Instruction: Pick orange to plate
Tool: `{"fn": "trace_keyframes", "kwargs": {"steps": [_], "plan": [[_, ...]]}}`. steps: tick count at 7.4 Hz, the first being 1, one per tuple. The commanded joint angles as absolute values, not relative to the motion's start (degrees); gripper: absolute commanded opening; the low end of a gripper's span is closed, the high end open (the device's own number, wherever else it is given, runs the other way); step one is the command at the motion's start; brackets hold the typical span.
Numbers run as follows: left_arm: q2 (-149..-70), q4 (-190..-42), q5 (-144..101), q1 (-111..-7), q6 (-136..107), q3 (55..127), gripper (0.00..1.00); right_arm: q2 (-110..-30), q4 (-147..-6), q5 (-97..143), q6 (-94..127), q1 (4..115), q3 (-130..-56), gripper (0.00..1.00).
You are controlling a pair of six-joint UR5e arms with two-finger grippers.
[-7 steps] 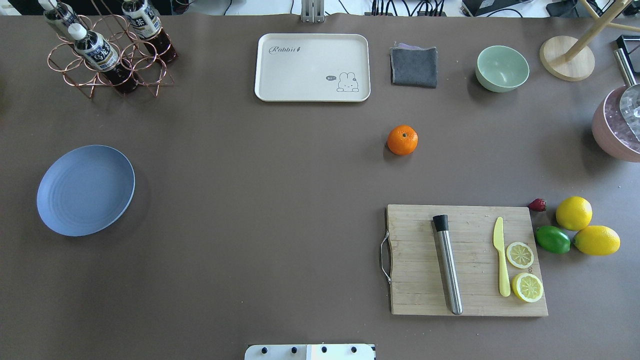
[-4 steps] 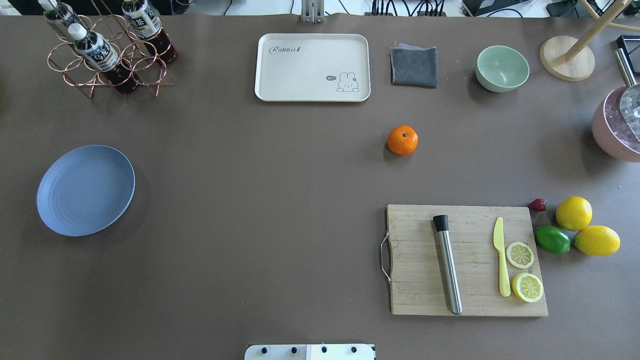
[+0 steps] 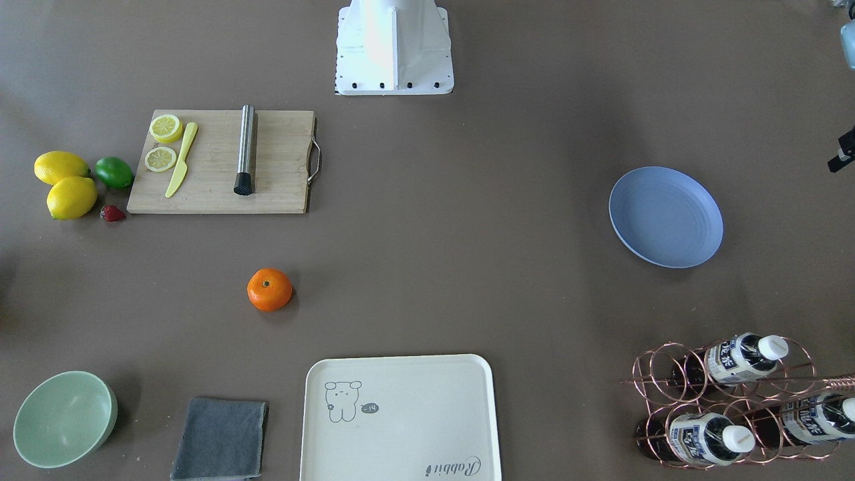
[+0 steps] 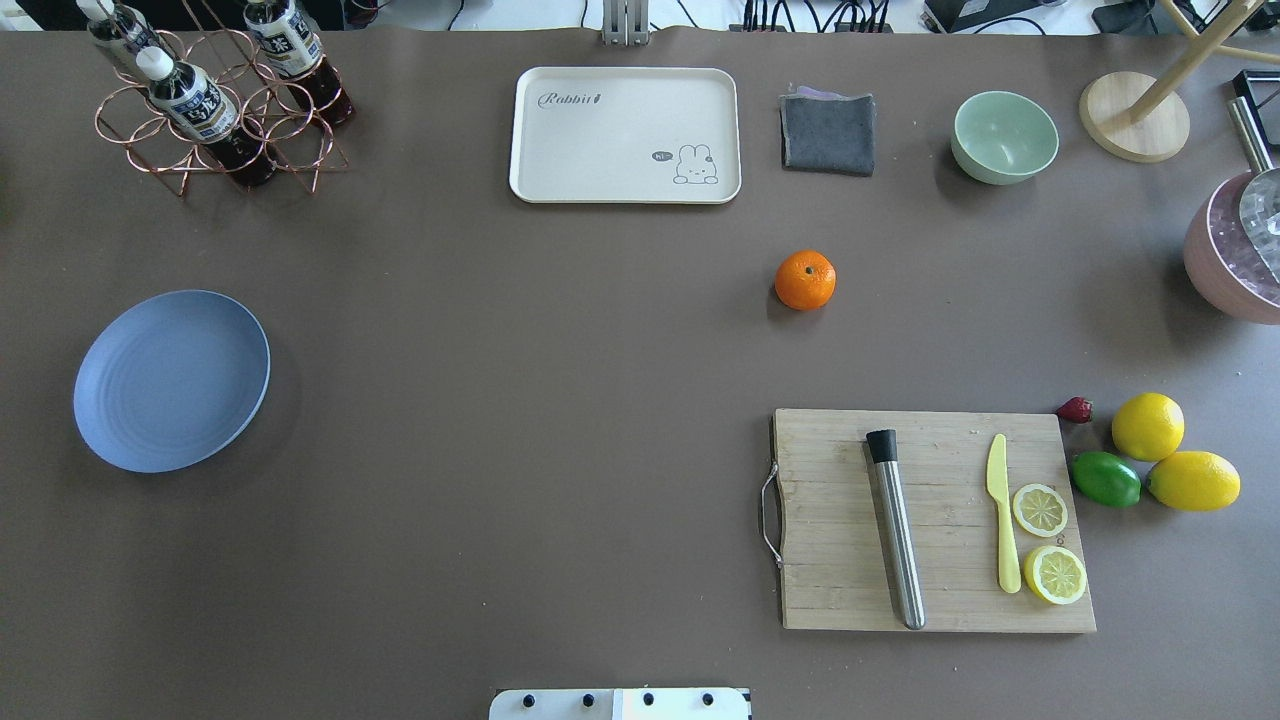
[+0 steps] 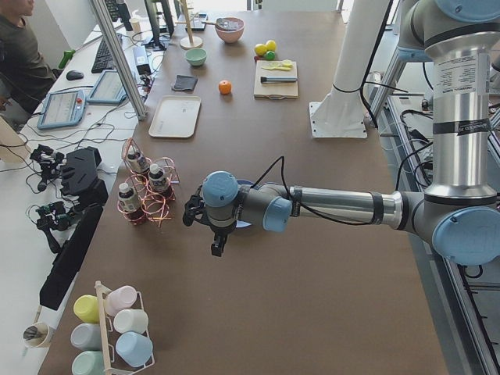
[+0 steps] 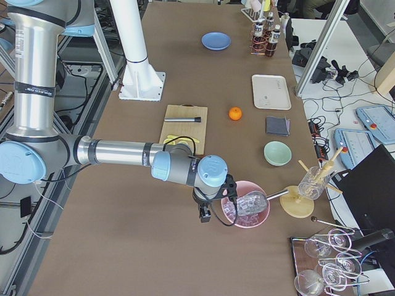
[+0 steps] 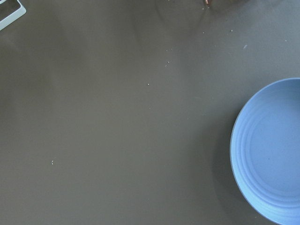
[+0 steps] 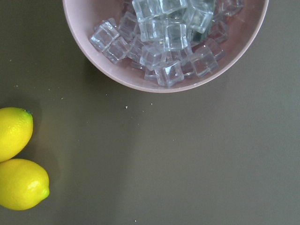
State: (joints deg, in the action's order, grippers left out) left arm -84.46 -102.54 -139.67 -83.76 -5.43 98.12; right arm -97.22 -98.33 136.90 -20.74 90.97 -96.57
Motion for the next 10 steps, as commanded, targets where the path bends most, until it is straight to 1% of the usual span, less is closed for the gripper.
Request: {"fn": "trace_keyframes", "kwargs": {"steps": [1,3,7,9,10], "plan": [[-84.0,-102.2,-139.4,-83.9,-1.7,98.0,0.98,-95.5,-98.3,136.8,-20.6,90.3,-96.6,1.0],[-83.8,-100.3,-135.0,-84.5,-0.1,97.6,0.97,-93.4,-98.2,136.1,-18.1,88.6,-96.4,1.0],[-83.7,-98.8,-132.3,-86.5,4.1,95.9,0.97,-93.7,-98.2,134.9,-18.1,88.0,-96.3,1.0],[-84.5,-91.4,-134.2,-88.4,8.0,96.7,0.97,-93.8,-98.2,132.6,-18.1,88.0,-96.3,1.0],[-84.5,-90.6,-135.3,-88.8,8.7,96.8,0.97,-94.0,-98.3,132.6,-18.1,88.0,-96.4,1.0]]}}
